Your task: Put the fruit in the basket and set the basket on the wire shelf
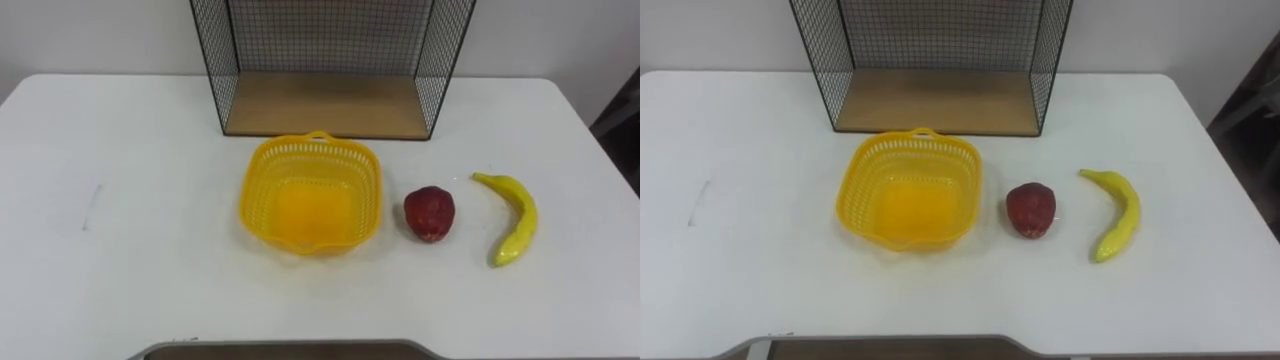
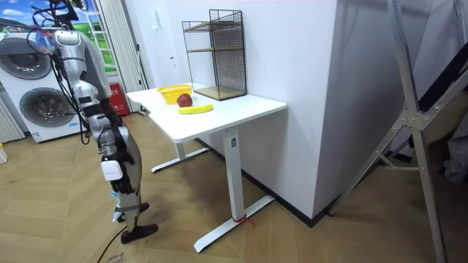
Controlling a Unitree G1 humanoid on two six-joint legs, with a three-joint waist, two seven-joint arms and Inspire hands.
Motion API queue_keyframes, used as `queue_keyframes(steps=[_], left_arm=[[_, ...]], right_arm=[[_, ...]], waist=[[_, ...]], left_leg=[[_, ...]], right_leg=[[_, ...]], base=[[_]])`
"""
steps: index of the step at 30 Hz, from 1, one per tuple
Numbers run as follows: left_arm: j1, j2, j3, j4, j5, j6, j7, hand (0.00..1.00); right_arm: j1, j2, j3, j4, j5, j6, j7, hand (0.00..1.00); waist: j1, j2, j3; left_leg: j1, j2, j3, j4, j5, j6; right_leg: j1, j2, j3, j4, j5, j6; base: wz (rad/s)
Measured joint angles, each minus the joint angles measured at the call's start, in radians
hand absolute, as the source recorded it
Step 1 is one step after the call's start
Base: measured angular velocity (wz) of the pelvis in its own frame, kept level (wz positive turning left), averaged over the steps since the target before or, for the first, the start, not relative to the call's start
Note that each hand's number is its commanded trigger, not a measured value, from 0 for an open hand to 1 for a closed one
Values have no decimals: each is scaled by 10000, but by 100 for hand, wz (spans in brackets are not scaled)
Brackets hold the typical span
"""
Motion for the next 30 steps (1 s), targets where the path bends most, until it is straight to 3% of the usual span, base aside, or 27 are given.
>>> queue_keyframes(steps=[2, 5, 8, 9, 11, 15, 18, 20, 23, 26, 30], left_arm=[[123, -1, 535, -1, -25, -149, 143, 0], [182, 37, 796, -18, -116, -357, 568, 0], [329, 43, 963, -61, -147, -422, 846, 0], [357, 42, 1055, -67, -138, -449, 875, 0], [367, 80, 1338, -99, -116, -483, 886, 0], [480, 169, 1480, -289, -113, -610, 1034, 0], [720, 207, 1451, -939, -138, -675, 1087, 0], [661, 246, 1343, -1096, -113, -817, 1177, 0], [673, 257, 1133, -1111, -98, -838, 1171, 0], [746, 263, 806, -1112, -93, -851, 1167, 0], [683, 264, 310, -1009, -91, -854, 1174, 0]], right_arm=[[-17, 74, -838, -3, 2074, -186, -19, 0], [-81, 59, -1892, -169, 4710, -274, -330, 0], [-266, 24, -3150, -751, 6342, -400, -987, 0], [-271, 25, -3504, -970, 6500, -428, -1176, 0], [-301, 25, -4630, -2071, 6686, -716, -2088, 0], [-321, -54, -5599, -3924, 6830, -1398, -3555, 0], [-204, -76, -5715, -6268, 5578, -1774, -5217, 0], [-398, -240, -5595, -7636, 3749, -2087, -6340, 0], [-511, -372, -5185, -9072, 1078, -2171, -7685, 0], [-379, -371, -4519, -10776, -1404, -2354, -8524, 0], [-250, -420, -3743, -12596, -3511, -2405, -8868, 0]], waist=[[-175, 0, 3], [-320, -6, -2], [-560, -49, -39], [-633, -22, -33], [-873, -87, -125], [-1059, -155, -162], [-1137, -226, -158], [-1078, -278, -151], [-958, -320, -128], [-894, -351, -144], [-569, -324, -114]], left_leg=[[148, -3, 40, -42, 0, 0], [238, -7, 104, -60, -1, 2], [268, 6, 214, -63, -1, 3], [253, 5, 213, -60, -2, 2], [172, -1, 218, -44, 0, 5], [135, -6, 226, -5, 5, 9], [87, -12, 220, 29, 4, 8], [-35, -8, 246, 49, 9, 15], [-112, -6, 263, 48, 13, 21], [-257, -5, 267, 36, 15, 22], [-264, 7, 368, 15, 18, 21]], right_leg=[[85, -4, 23, -10, -1, 2], [87, -7, 94, 5, -6, 9], [63, 5, 201, 35, -6, 9], [55, 6, 200, 35, -6, 9], [14, 3, 215, 62, -4, 11], [-132, -6, 251, 194, -8, 11], [-169, -21, 254, 192, -22, 15], [-319, -5, 337, 207, -24, 18], [-458, 0, 376, 237, -22, 17], [-606, 11, 394, 230, -5, 15], [-685, 24, 486, 334, 5, 10]], base=[[-3], [-6], [-10], [0], [0], [-1], [0], [-4], [-5], [-1], [-9]])
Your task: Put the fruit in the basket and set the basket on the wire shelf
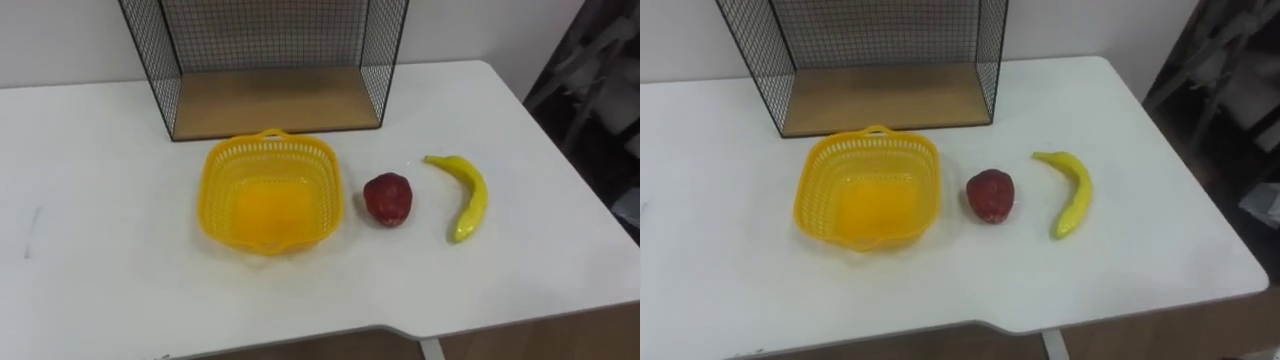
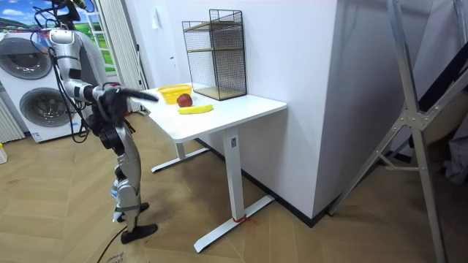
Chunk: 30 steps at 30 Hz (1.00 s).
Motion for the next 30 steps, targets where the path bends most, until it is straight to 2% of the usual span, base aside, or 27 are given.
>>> queue_keyframes(steps=[2, 6, 11, 14, 17, 21, 23, 26, 30], left_arm=[[-27, 2, -246, 72, 3, -15, -8, 0], [-54, 16, -423, 92, 0, -213, -108, 0], [-8, 110, -637, 58, 15, -369, -388, 0], [10, 176, -866, -81, 12, -371, -422, 0], [10, 176, -1142, -78, 38, -353, -425, 0], [-42, 151, -1503, -79, 50, -296, -442, 0], [-43, 145, -1699, -82, 47, -292, -451, 0], [-41, 145, -1843, -90, 47, -280, -608, 0], [-34, 145, -1850, -109, 47, -281, -623, 0]], right_arm=[[51, -82, 757, -957, -693, -128, 253, 0], [41, -260, 1620, -1281, -898, -349, 1173, 0], [42, -367, 2813, -1272, -892, -321, 3034, 0], [40, -648, 3549, -1266, -816, -306, 4426, 0], [40, -881, 4264, -1266, -814, -302, 5357, 0], [40, -884, 4984, -1172, -848, -287, 6256, 0], [39, -874, 5357, -954, -972, -282, 6736, 0], [35, -863, 5684, -887, -1021, -124, 7131, 0], [35, -869, 5867, -883, -1187, -101, 7497, 0]], waist=[[166, 51, 0], [380, 34, 35], [505, 77, 60], [621, 139, 75], [686, 161, 74], [711, 190, 61], [731, 245, 25], [728, 327, 28], [786, 318, 32]], left_leg=[[49, 21, 107, -78, 1, -1], [82, 28, 109, -84, 0, -1], [65, 51, 99, -81, 0, -1], [33, 51, 98, -80, 0, 0], [19, 66, 87, -82, 0, 0], [-18, 83, 72, -58, 0, 0], [-4, 84, 67, -55, 0, 0], [61, 82, 61, -56, 0, 0], [83, 89, 57, -39, 1, -1]], right_leg=[[8, 11, 39, 12, 7, -9], [28, 11, 42, -17, 40, -16], [67, 33, 141, -150, 132, -17], [78, 22, 110, -124, 136, -17], [81, 33, 28, -124, 150, -31], [89, 45, -5, -129, 170, -42], [113, 47, -1, -132, 173, -43], [184, 45, 4, -149, 172, -42], [203, 54, 6, -147, 172, -43]], base=[[-16], [0], [-2], [0], [0], [4], [0], [0], [0]])
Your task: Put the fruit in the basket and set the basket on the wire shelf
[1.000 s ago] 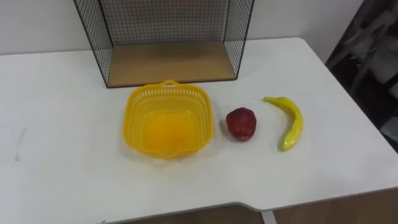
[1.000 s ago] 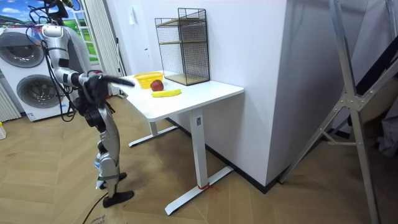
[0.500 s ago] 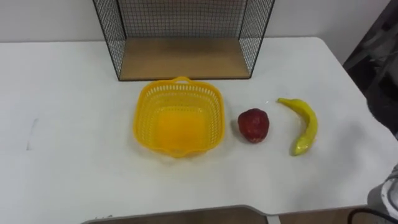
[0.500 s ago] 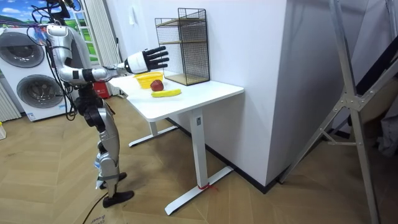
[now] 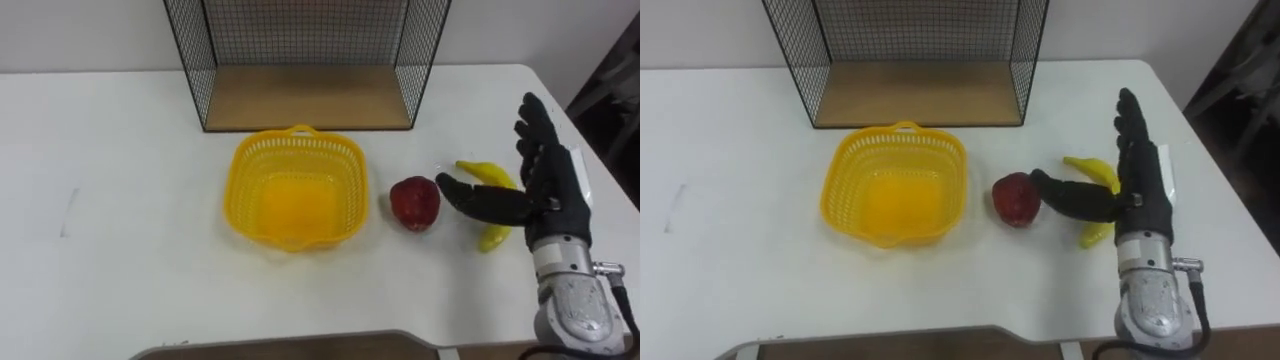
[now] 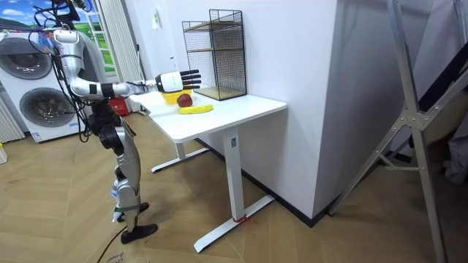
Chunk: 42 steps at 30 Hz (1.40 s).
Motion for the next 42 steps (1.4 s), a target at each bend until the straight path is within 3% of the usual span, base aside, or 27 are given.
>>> queue_keyframes(steps=[7, 13, 17, 37, 42], left_arm=[[0, 19, 3, 24, 2, -17, 0, 0], [-250, 44, -30, 364, 21, -4, -46, 0], [-448, 44, -30, 497, 39, -5, -184, 0], [-658, 55, -24, 697, 198, -45, -190, 0], [-610, 103, 53, 677, 404, 84, -284, 0]], right_arm=[[8, 6, 100, 102, -756, 0, 530, 0], [15, 24, 734, 789, -959, 5, 938, 0], [23, 42, 837, 886, -966, 6, 1099, 0], [-262, 20, 813, 1629, -1171, 1, 1409, 0], [-826, -65, 793, 2552, -1258, 89, 1499, 0]], waist=[[174, -168, 40], [262, -311, 9], [409, -296, 13], [429, -354, 17], [427, -435, 86]], left_leg=[[-43, -7, -129, 87, 0, 0], [-60, -17, -208, 96, -1, -1], [-61, -39, -251, 102, 0, 0], [-177, -80, -536, 157, 6, 12], [-61, -92, -629, 155, 9, 17]], right_leg=[[26, -5, -31, 4, 1, -2], [44, -15, -149, 4, 4, -6], [68, -46, -230, 2, 6, -3], [157, -87, -558, -10, 6, -2], [296, -91, -545, -35, 6, -2]], base=[[3], [2], [2], [5], [2]])
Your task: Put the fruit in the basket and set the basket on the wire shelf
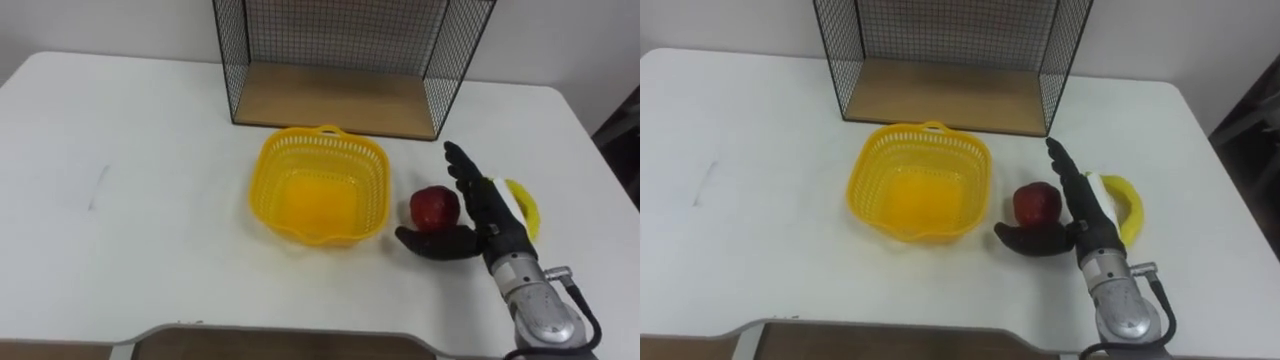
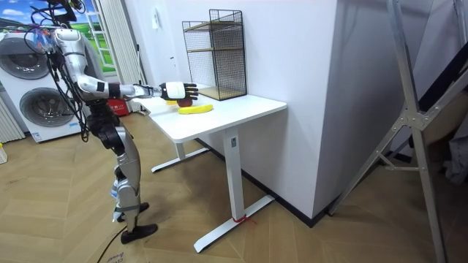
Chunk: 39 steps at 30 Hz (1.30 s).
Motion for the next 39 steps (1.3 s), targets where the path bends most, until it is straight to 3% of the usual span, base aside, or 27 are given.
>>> queue_keyframes(steps=[4, 17, 19, 20, 21, 28, 29, 30, 39], left_arm=[[-3, 37, 16, -9, 19, 118, -328, 0], [256, 59, 140, -207, 416, 289, -589, 0], [247, 68, 153, -190, 406, 325, -639, 0], [239, 65, 153, -207, 409, 386, -745, 0], [234, 65, 153, -209, 408, 424, -787, 0], [294, 131, 190, -222, 409, 706, -973, 0], [293, 150, 188, -223, 412, 712, -971, 0], [291, 152, 187, -222, 413, 721, -971, 0], [164, 177, 153, -204, 402, 797, -697, 0]], right_arm=[[-217, -100, -72, 269, -120, 264, 133, 0], [-725, -207, -73, 1602, -507, 307, 1089, 2], [-941, -221, -62, 2047, -559, 287, 1287, 72], [-1020, -221, -76, 2223, -777, 283, 1375, 94], [-1046, -221, -87, 2240, -903, 292, 1394, 100], [-1582, -444, -465, 3211, -1778, 295, 1341, 100], [-1639, -469, -518, 3400, -1794, 279, 1289, 100], [-1673, -487, -519, 3494, -1809, 279, 1270, 100], [-1846, -491, -619, 4127, -1477, 285, 956, 100]], waist=[[11, -36, 9], [37, -154, -38], [39, -227, -62], [39, -238, -70], [36, -237, -70], [97, -155, -156], [108, -179, -235], [122, -180, -258], [253, -234, -229]], left_leg=[[31, -17, -112, -12, 0, 0], [234, -1, -112, -2, 4, -1], [219, 3, -136, 65, 2, -1], [217, 12, -190, 94, -4, 3], [213, 16, -215, 106, -8, 8], [206, -54, -322, 160, -29, 16], [204, -67, -378, 163, -28, 14], [211, -68, -385, 174, -26, 13], [397, -55, -410, 54, -27, 9]], right_leg=[[119, 17, -13, -124, 1, 2], [275, 5, -26, -156, 1, 3], [304, 1, -39, -147, 1, 3], [333, -9, -74, -145, 2, 4], [340, -16, -100, -141, 2, 5], [395, -21, -266, -191, 5, 10], [453, -14, -290, -298, 5, 10], [458, -12, -289, -297, 5, 10], [679, 11, -255, -313, 5, 11]], base=[[6], [0], [3], [9], [9], [4], [13], [8], [1]])
